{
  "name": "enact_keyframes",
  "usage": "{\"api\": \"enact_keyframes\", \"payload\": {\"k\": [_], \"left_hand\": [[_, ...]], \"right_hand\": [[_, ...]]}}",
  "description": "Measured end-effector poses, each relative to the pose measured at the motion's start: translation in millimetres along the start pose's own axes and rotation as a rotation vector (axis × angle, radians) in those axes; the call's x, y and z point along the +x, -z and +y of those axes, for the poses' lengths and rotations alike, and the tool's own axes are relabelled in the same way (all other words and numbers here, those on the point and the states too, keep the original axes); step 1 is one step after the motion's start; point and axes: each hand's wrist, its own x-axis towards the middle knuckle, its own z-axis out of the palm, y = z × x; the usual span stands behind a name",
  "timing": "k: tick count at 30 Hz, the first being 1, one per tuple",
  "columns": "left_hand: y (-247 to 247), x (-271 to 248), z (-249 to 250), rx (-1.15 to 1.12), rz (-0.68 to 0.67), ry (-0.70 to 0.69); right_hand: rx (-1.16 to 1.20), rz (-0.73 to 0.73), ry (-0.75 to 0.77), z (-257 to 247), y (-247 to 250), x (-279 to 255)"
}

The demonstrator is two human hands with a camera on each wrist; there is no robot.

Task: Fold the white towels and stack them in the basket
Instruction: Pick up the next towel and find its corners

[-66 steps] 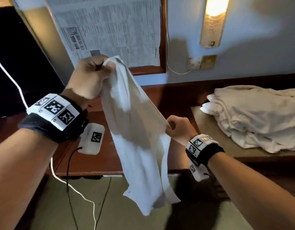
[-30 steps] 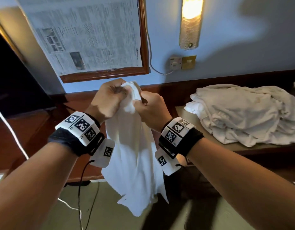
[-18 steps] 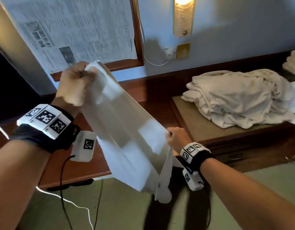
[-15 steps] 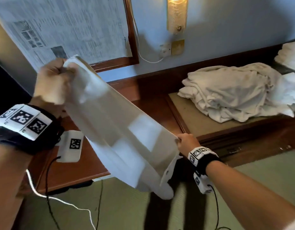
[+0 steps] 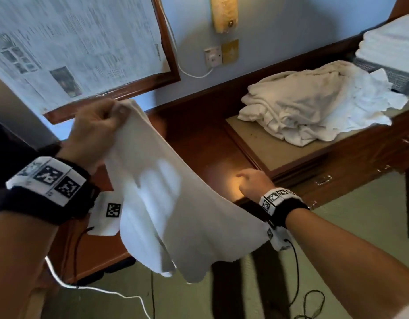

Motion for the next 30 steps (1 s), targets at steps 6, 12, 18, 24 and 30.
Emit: {"api": "enact_keyframes", "payload": {"k": [6, 12, 18, 24, 30], "left_hand": [[-33.4, -4.2, -5.3, 0.142, -0.348, -0.085], [-25.3, 4.7, 1.4, 0.109, -0.256, -0.087], [-21.8, 12.4, 2.3, 0.056, -0.114, -0.093], [-50.5, -7.3, -10.9, -0.214, 0.049, -0.015], [-123.1, -41.1, -36.3, -0.382, -0.055, 0.175]], "right_hand": [[0.467, -0.056, 0.583, -142.8, 59.2, -4.8], [0.492, 0.041, 0.763, -183.0, 69.7, 3.4], [0.467, 0.19, 0.803, -206.6, 82.0, 22.1], [0.345, 0.316, 0.931, -222.5, 120.3, 38.6], [0.414, 0.373, 0.951, -223.3, 166.5, 65.6]]}}
